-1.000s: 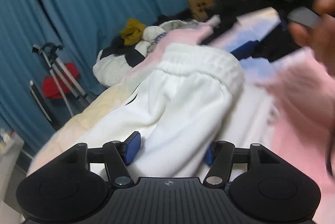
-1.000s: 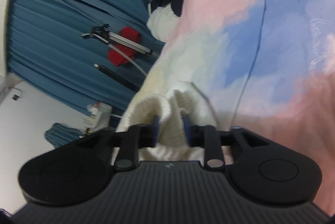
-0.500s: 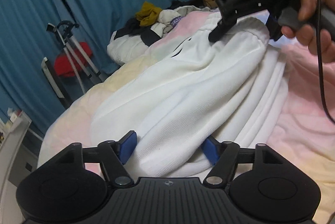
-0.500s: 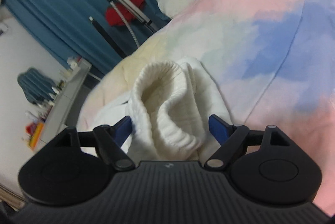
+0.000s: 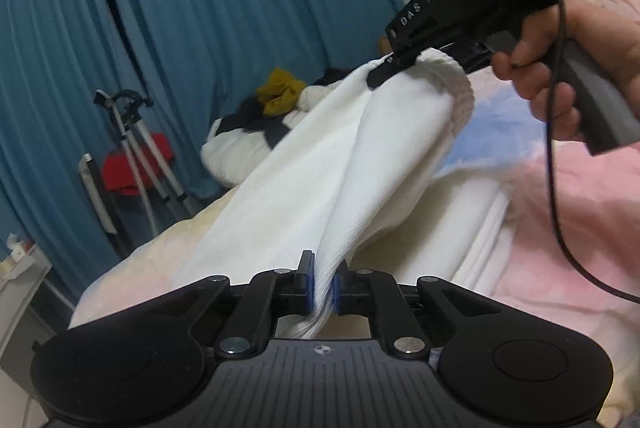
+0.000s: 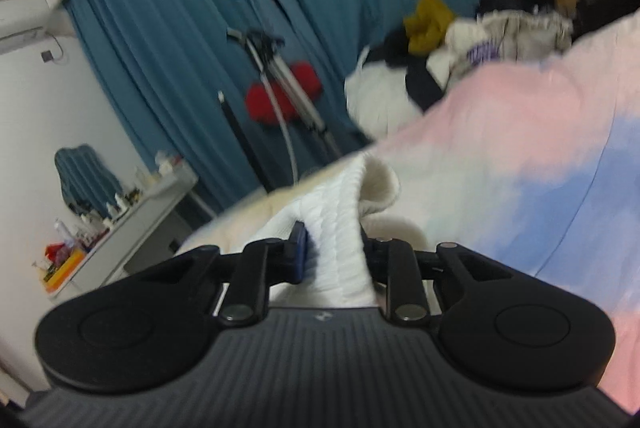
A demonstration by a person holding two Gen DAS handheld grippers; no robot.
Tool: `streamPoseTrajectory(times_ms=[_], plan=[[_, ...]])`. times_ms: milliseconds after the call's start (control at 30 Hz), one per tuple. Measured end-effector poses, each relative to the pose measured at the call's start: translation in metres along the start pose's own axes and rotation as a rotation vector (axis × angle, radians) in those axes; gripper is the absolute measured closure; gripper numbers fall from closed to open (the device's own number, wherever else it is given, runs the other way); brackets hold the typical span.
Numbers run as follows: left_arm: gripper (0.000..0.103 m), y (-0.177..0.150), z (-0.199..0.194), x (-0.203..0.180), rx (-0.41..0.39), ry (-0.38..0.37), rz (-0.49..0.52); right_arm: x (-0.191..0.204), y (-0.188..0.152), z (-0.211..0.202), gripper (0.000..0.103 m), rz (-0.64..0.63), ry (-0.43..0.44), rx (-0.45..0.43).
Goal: Fold clothes
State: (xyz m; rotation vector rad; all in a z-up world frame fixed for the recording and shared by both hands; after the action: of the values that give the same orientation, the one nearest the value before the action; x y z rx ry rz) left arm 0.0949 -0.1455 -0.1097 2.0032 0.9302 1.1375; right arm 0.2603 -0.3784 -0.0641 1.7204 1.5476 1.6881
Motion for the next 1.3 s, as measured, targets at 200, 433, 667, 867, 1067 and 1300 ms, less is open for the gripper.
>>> streamPoseTrajectory(times_ms=[200, 433, 667, 867, 1067, 1300], plan=[[0.087, -0.016, 0.025, -0.014, 0.1, -0.083, -0.023, -0.042, -0.023, 0.028, 0.077, 0.034, -0.142, 0.152], [0.069, -0.018, 0.022, -0.007, 0.108, -0.133, -0.104, -0.049, -0.031, 0.029, 0.069, 0.064, -0.168, 0.176], [0.019, -0.004, -0.018, 0.029, 0.0, -0.215, -0.345, -0.042, -0.024, -0.005, 0.065, 0.145, -0.101, 0.197], [0.009, -0.011, -0.015, 0.081, 0.028, -0.171, -0.584, -0.041, -0.026, -0.03, 0.024, 0.183, -0.078, 0.217], [0.007, -0.047, 0.009, 0.14, 0.166, -0.091, -0.873, -0.043, -0.045, -0.01, 0.022, 0.157, -0.09, 0.334], [0.007, -0.079, 0.025, 0.162, 0.267, -0.122, -1.011, -0.054, -0.071, 0.031, 0.011, 0.179, -0.109, 0.404]])
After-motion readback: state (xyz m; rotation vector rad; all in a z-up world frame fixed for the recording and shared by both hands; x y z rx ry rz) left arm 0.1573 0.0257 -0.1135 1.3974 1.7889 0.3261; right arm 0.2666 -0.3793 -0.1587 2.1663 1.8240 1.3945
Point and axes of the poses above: each gripper's, at about its wrist camera, not at the fingertips, and z roughly the way its jaws point, x to its left, y to its top, the point moved 5 cm from there along z, roughly the way its jaws point, and after that the axes turned 1 degree about y, right-handed, at the moved point
